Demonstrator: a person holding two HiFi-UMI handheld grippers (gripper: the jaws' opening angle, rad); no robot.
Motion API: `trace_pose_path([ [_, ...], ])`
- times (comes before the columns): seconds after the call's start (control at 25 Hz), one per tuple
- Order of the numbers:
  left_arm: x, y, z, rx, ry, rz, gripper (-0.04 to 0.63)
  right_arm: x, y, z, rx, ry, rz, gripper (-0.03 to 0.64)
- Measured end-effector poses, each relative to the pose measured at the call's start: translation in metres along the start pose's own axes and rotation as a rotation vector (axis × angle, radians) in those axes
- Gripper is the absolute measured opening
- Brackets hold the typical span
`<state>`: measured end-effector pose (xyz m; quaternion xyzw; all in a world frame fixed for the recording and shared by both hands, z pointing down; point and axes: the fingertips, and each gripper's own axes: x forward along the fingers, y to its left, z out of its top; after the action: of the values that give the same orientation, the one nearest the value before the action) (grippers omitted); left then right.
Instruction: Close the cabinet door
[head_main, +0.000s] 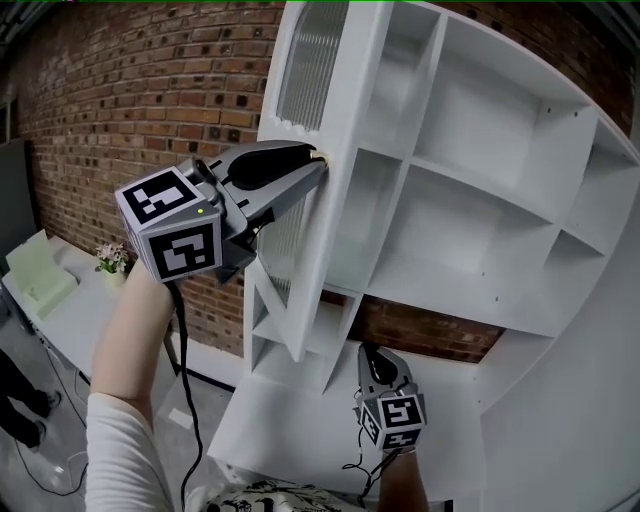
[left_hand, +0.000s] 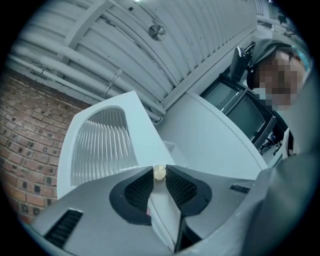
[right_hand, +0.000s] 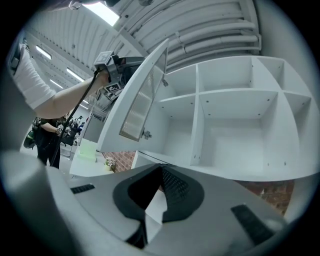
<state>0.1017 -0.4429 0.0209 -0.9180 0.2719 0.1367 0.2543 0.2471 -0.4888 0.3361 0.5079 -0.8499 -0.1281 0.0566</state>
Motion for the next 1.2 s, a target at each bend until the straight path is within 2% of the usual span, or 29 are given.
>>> trace_pose_path([
  [0.12,0.02,-0.004,-0.009,0.014,0.014,-0.002,0.094,-0.003,-0.011,-0.001,-0.004,-0.019,0.015,0.005],
  [0.4,0.078,-0.002,-0.038,0.056,0.048,0.058,0.094,-0.005,-0.053,-0.022,0.007,-0.003,0.016,0.005],
  [0.6,0.116,0.011,-0.058,0.127,0.082,0.111,0.095,-0.007,-0.088,-0.033,0.009,0.007,-0.012,0.006],
  [0.84,0.138,0.022,-0.074,0.067,0.062,0.095,0.104,0.005,-0.12,-0.048,0.024,0.031,-0.048,0.005],
  [1.04,0.16,0.032,-0.087,0.162,0.108,0.169,0.103,0.02,-0.136,-0.048,0.031,0.01,-0.035,0.005],
  [1.2,0.167,0.039,-0.097,0.158,0.138,0.205,0.103,0.032,-0.139,-0.052,0.029,0.013,-0.007,0.006],
])
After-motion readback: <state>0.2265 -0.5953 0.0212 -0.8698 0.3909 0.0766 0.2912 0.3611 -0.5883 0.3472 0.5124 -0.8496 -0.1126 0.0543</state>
